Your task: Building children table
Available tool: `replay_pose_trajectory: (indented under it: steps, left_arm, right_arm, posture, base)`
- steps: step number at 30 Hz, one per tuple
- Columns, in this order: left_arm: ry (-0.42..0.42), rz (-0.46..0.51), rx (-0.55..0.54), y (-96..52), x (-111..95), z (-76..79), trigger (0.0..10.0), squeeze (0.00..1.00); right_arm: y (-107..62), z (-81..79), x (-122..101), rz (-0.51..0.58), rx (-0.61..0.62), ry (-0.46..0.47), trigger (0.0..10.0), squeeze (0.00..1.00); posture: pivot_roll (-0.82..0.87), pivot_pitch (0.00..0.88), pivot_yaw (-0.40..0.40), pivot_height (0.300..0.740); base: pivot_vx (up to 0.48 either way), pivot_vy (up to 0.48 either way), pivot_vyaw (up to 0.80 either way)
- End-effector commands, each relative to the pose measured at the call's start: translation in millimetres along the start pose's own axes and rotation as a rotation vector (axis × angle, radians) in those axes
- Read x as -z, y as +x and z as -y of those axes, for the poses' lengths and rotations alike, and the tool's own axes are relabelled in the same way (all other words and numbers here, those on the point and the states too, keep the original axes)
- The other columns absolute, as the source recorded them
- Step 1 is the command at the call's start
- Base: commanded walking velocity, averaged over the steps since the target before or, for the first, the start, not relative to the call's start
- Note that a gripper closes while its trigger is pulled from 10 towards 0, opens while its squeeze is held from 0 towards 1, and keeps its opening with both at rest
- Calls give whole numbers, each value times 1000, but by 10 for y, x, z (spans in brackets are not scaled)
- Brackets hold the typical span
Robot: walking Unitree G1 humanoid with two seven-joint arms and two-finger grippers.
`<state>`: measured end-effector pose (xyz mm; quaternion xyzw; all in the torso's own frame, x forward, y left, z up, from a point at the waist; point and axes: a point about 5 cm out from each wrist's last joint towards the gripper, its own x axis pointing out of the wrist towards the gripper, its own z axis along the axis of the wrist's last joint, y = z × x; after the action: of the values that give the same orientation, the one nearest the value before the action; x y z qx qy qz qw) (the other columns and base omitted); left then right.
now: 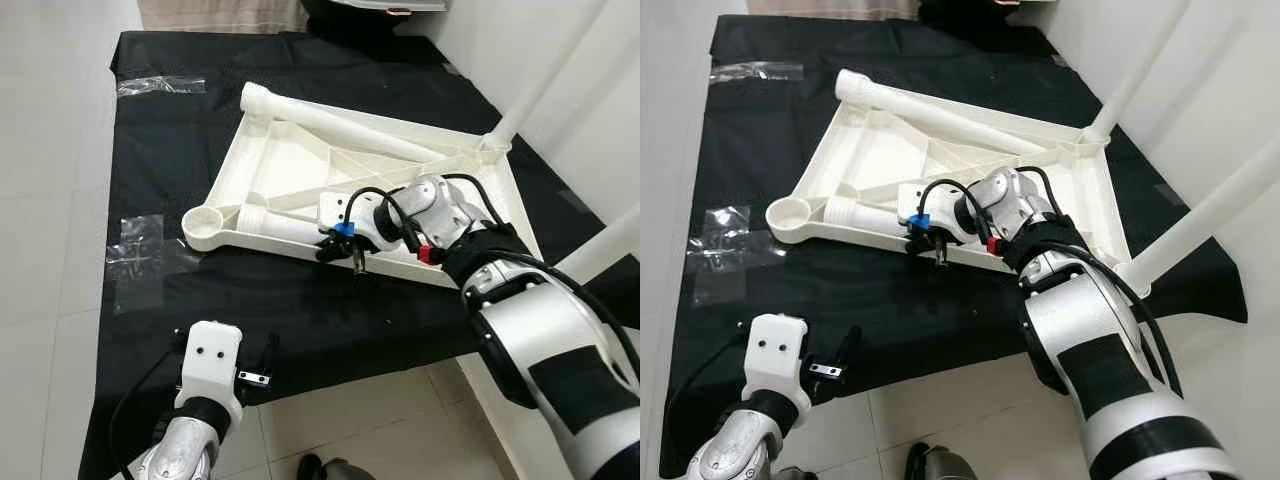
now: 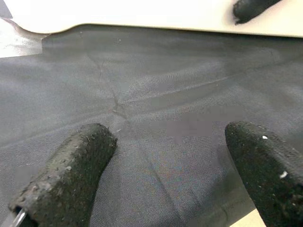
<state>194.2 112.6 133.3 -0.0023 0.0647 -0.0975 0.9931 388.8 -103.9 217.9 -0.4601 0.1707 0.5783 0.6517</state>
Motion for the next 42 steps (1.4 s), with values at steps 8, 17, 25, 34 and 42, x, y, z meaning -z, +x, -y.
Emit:
replay_pose_trajectory:
  steps: [8,17,25,34,42]
  left_arm:
    - [-9,-38,19,-25,68,35,10000,0]
    - [-12,-43,15,-20,71,17,10000,0]
    - [-11,-44,14,-2,70,6,10000,0]
    - [-15,-46,13,13,76,-6,10000,0]
    - [-15,-47,15,25,84,-6,10000,0]
  right_arm:
    - [65,-334,388,-230,-291,-118,0,0]
    - [-2,-389,329,-188,-416,-259,0,0]
    - [-28,-347,172,-107,-436,-317,0,0]
    - [-43,-386,133,-71,-500,-374,0,0]
    - [10,-330,-12,25,-424,-357,10000,0]
  posture:
    - [87,203,-191,740]
    - [86,210,-189,740]
    - [83,213,-186,740]
    - [82,209,-184,740]
    - [87,202,-182,740]
  base:
    - [0,0,0]
    - [0,0,0]
    - [0,0,0]
    - [0,0,0]
    - [0,0,0]
